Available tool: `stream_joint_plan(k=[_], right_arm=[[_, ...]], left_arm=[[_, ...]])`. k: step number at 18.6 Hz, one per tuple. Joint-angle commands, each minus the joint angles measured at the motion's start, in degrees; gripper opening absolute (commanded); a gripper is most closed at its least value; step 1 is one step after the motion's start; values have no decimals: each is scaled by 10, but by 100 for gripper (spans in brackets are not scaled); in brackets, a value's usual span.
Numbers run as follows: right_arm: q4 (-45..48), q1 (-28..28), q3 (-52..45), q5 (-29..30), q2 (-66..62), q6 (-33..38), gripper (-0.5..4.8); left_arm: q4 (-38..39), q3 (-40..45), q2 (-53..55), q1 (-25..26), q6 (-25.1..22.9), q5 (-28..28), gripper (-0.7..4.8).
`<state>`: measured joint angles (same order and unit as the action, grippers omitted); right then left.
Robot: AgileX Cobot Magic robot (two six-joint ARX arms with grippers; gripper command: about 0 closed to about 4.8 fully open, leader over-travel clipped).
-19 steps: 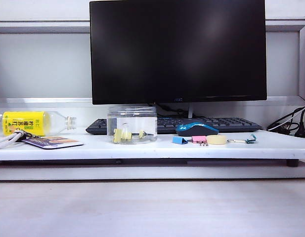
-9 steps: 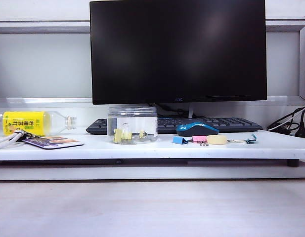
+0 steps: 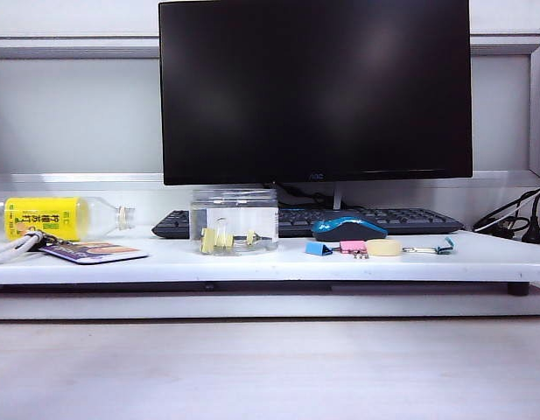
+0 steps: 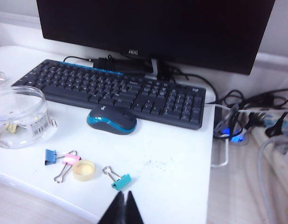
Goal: Pick up the clips with the largest number of clips of the same color on the table and place them in a round transparent plastic box.
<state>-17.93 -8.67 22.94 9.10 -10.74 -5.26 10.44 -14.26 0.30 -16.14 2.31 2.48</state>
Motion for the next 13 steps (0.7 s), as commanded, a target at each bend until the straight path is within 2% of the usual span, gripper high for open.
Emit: stream_joint_plan(k=[1,8,11,13], right_arm=[[59,-1,-27,2,0,28,-1],[137,-1,-105,2,0,72,-1],[139,-2,-127,2,0,72,-1],[139,-2,-152,2,0,79,-1]], left_arm=[[-85,35,-2,0,-2,1,13],[-118,105,-2,0,-4,-14,13],[-120,117,-2,0,-4,-15,13],[-118,130,-2,0,-1,-35,13]])
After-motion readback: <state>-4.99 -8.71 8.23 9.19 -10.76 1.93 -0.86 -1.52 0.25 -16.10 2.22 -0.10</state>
